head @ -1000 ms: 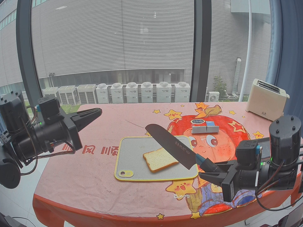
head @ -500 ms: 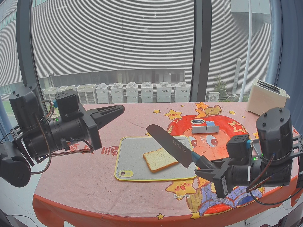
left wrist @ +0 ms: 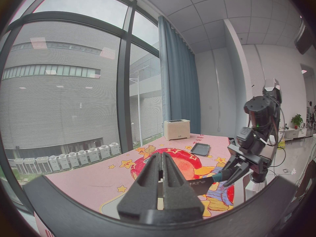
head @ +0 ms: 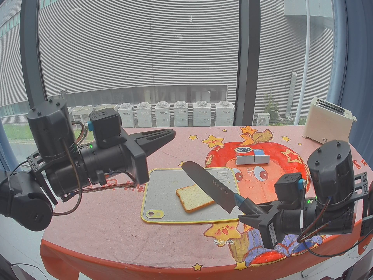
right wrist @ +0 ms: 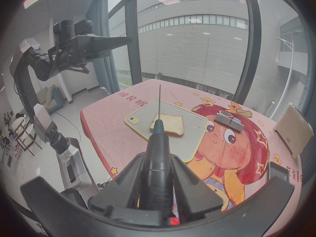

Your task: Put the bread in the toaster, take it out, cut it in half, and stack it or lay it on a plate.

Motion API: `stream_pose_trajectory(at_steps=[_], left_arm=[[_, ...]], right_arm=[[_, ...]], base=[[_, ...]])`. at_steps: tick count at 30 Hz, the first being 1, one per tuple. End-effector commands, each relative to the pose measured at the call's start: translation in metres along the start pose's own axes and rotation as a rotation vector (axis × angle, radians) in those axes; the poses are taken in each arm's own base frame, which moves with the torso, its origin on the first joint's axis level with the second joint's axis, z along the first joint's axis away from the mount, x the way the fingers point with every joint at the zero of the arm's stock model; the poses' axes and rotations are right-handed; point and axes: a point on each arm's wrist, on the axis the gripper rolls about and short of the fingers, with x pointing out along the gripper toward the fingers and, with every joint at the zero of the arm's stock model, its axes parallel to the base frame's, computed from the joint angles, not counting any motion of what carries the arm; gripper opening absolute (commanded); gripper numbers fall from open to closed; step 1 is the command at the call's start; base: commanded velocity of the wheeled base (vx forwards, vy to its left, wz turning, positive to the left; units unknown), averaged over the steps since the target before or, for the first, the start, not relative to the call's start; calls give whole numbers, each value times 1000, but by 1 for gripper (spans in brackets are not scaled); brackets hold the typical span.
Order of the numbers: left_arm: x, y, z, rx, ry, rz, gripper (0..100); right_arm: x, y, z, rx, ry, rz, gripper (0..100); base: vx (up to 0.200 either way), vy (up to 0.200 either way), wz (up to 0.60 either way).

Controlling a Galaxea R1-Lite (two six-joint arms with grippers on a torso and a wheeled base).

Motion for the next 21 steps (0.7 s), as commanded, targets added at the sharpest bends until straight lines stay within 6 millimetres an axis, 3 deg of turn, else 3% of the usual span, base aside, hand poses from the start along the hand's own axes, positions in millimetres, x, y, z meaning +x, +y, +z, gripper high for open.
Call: stream_pose_trajectory(at_steps=[1,5,12,21], left_arm=[[20,7,-12,-12,33,23,0],[26,7,-19,-19,56,17,0],[38,8,-23,17,64,0,0],[70,17,-38,27,84,-8,0]], right_arm=[[9,1,-3,1,29,-3,0],[20,3,-8,-13,69,-16,0],[21,2,-8,-8,71,-20,0],[31,2,-5,-4,79,-36,0]], base=[[0,0,0],[0,0,0],[0,0,0],[0,0,0]])
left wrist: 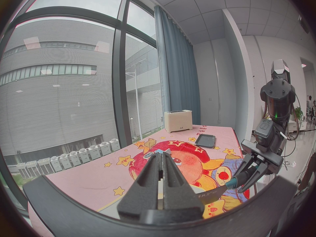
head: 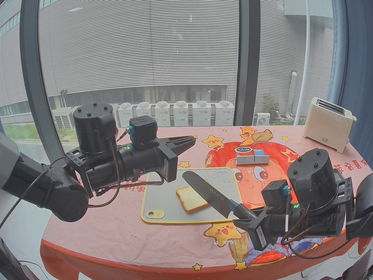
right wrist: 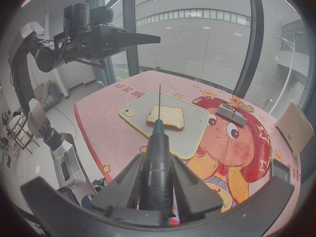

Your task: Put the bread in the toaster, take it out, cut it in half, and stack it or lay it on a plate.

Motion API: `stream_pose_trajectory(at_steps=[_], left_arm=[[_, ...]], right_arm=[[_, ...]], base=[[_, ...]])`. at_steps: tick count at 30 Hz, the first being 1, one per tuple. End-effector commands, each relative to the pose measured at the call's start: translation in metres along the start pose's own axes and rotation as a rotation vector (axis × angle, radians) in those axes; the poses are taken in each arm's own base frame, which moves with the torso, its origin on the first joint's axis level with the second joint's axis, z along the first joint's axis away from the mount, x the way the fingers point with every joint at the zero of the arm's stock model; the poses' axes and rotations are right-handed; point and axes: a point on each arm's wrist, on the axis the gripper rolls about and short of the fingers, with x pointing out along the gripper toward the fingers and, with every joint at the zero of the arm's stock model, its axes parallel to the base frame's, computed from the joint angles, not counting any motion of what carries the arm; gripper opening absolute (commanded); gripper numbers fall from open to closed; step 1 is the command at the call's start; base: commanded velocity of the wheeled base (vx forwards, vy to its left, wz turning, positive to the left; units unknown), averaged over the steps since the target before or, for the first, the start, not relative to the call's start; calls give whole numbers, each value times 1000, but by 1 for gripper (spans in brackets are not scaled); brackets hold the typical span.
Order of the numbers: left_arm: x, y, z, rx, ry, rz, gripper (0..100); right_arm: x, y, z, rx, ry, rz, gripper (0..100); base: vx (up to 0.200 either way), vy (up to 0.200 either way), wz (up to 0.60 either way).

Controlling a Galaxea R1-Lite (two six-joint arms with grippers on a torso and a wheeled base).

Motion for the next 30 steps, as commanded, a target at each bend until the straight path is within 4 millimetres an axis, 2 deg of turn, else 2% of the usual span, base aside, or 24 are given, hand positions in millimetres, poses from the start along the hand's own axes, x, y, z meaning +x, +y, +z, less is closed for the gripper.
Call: stream_pose_trajectory(at_steps=[1,7,15,30], left_arm=[[21,8,-10,-11,15,0,0],[32,11,-21,-23,44,4,0],[39,14,-32,-24,61,4,0],[36,10,-41,-27,78,-1,0]], right_arm=[[11,2,4,4,1,-17,0],[26,0,5,17,-33,-49,0],[30,0,5,20,-23,-54,0],[35,0,2,18,-6,-58,0]], base=[[0,0,0],[0,0,0],[0,0,0],[0,0,0]])
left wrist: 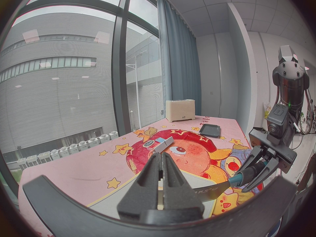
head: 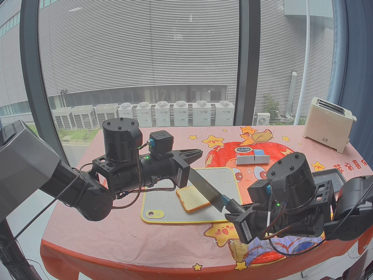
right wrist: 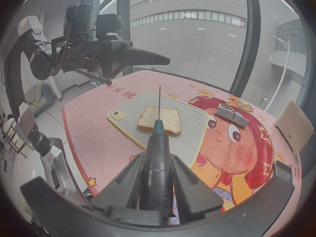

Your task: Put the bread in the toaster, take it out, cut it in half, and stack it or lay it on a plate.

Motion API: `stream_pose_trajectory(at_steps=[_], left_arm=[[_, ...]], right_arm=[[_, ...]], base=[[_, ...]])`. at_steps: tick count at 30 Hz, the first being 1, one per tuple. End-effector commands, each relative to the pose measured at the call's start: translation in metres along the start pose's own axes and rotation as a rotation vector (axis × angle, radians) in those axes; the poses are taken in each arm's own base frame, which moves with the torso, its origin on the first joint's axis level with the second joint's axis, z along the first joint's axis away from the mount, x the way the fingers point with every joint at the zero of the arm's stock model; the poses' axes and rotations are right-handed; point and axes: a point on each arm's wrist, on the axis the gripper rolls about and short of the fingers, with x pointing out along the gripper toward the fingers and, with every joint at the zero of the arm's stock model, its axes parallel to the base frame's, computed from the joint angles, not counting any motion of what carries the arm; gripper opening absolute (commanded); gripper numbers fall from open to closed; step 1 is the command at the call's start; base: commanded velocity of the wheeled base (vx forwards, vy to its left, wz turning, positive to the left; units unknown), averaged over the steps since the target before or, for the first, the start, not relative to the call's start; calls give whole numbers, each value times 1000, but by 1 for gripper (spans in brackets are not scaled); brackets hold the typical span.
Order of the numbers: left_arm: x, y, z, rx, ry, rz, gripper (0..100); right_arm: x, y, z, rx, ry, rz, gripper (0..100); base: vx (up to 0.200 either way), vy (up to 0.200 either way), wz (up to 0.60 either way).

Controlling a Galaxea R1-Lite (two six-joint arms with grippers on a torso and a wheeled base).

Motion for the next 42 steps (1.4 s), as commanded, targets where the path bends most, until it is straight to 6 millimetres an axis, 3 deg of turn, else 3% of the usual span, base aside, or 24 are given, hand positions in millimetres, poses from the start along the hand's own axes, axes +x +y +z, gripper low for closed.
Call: stream_pose_trajectory(at_steps=[1,42], left_arm=[[-1,-1,-2,-1,5,-2,0],[5,-1,-12,-1,34,-3,0]], right_arm=[[2,1,-1,-4,8,1,0],[10,3,-5,-13,34,-2,0]], base=[[0,0,0],[0,0,0]])
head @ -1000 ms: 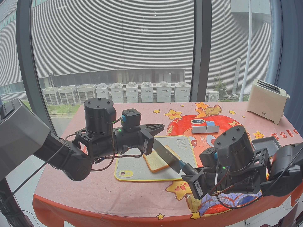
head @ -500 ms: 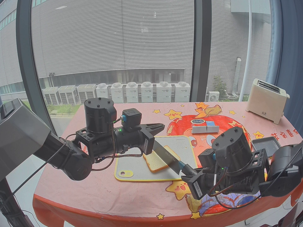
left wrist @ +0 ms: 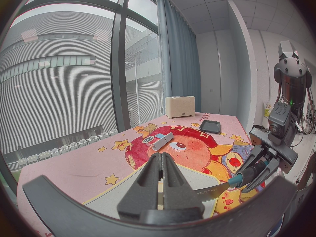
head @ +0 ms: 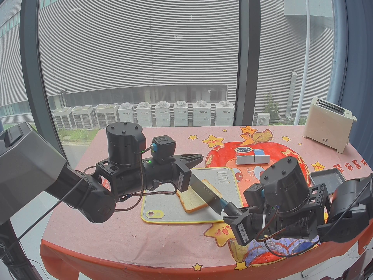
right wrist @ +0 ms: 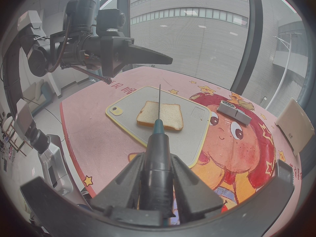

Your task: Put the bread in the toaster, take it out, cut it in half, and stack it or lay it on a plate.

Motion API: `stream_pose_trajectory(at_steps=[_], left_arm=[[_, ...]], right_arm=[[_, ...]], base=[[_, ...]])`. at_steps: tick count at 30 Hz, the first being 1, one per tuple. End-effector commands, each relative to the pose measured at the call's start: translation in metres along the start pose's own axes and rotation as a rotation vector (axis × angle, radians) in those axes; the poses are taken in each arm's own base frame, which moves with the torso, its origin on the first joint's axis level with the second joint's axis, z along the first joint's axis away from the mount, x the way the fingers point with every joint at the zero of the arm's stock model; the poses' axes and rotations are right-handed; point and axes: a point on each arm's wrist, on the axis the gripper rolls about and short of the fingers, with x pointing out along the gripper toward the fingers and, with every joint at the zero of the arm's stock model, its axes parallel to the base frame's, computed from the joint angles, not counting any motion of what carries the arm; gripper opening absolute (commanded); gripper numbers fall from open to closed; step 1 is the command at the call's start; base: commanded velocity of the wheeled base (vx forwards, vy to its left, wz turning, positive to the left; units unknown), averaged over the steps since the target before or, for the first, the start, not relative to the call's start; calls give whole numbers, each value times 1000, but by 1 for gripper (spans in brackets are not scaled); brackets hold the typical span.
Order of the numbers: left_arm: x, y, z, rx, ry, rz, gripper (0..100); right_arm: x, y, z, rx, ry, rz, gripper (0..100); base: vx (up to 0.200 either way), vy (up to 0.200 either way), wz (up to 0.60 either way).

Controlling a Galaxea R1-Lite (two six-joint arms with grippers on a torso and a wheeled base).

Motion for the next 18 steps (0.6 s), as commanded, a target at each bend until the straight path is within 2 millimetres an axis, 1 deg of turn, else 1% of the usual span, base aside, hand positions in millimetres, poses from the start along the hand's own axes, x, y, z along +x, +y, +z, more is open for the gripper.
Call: stream_pose_trajectory(at_steps=[1,5,7,10,18], left_arm=[[2,1,-4,-4,11,2,0],[6,2,-11,-10,33,36,0],[6,-2,-13,-12,40,26,0],[8,-9,-14,-11,44,8,0],[8,-10,-14,-7,44,6,0]], right_arm=[[1,2,-1,-6,6,2,0],[1,2,-2,-7,6,3,0],[1,2,-3,-10,11,3,0],[1,3,-3,-13,12,-14,0],[3,3,-4,-17,12,-42,0]], base=[[0,0,0],[0,0,0],[0,0,0],[0,0,0],[0,0,0]])
